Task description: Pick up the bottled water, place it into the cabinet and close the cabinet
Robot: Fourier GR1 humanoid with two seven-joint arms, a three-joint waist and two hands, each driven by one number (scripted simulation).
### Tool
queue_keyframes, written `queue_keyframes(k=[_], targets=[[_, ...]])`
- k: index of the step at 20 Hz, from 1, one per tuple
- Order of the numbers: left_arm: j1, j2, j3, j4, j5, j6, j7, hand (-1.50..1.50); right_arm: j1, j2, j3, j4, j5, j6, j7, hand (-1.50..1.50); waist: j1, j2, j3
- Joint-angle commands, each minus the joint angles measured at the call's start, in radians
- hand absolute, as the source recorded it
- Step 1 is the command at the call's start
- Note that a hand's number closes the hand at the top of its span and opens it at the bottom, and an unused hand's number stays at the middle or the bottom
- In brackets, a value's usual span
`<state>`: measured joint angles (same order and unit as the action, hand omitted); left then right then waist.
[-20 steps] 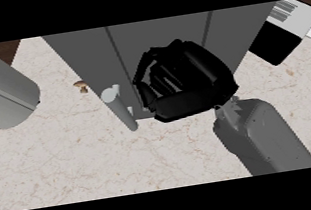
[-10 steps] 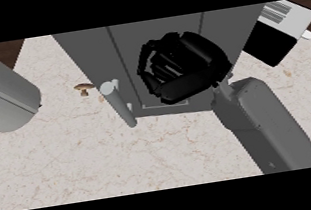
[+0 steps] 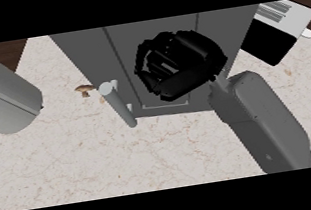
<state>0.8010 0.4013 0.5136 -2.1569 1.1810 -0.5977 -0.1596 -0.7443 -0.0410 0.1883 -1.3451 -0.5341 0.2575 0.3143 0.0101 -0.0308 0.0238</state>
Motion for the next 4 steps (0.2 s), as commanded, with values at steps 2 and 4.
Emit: queue_keyframes(k=[2,4], targets=[[-0.014,-0.002,0.004,-0.001,0.000,0.013,0.025,-1.50,-0.142,0.039,-0.043,0.178,0.000,-0.039,-0.038,1.50,0.035,0.040,-0.024],[-0.037,-0.006,-0.009,-0.007,-0.005,0.038,0.029,-1.50,-0.154,0.039,-0.040,0.190,-0.005,-0.054,-0.048,1.50,0.038,0.043,-0.024]])
